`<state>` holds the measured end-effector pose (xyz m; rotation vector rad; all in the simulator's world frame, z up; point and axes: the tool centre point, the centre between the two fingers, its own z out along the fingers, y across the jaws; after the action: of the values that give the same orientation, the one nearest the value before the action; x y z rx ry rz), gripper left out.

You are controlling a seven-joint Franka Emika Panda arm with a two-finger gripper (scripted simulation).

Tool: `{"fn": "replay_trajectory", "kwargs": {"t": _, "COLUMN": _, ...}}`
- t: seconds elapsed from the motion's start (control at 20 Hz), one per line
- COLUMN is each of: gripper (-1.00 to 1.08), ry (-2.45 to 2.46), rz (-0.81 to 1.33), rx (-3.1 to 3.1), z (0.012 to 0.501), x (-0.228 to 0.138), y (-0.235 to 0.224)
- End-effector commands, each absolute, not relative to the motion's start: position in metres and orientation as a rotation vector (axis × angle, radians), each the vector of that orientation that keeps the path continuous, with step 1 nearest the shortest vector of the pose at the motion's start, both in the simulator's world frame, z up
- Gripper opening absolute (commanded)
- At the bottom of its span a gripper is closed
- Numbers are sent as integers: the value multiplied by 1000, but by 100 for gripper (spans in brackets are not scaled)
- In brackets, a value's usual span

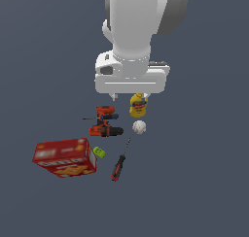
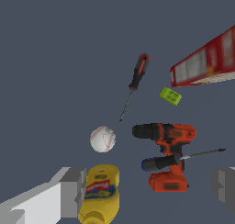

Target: Pick up a designated object from a clutter of objects.

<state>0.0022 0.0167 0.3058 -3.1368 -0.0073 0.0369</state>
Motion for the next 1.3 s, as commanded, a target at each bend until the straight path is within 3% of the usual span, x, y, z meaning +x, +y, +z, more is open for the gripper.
{"fn": "replay_trajectory", "kwargs": {"t": 0.0, "gripper": 100, "ry": -7, "rz": 37, "rx": -3137, "z": 306, "x": 2, "y": 17}}
{"fn": "replay_trajectory", "kwargs": {"t": 0.65, "gripper": 100, "ry": -104, "rz": -27, "rx": -3122, "z": 322, "x": 7, "y": 42}}
{"fn": "replay_trajectory", "kwargs": {"t": 1.25, "gripper": 100, "ry": 28, "rz": -20, "rx": -3119, "z": 275, "x": 37, "y": 33}}
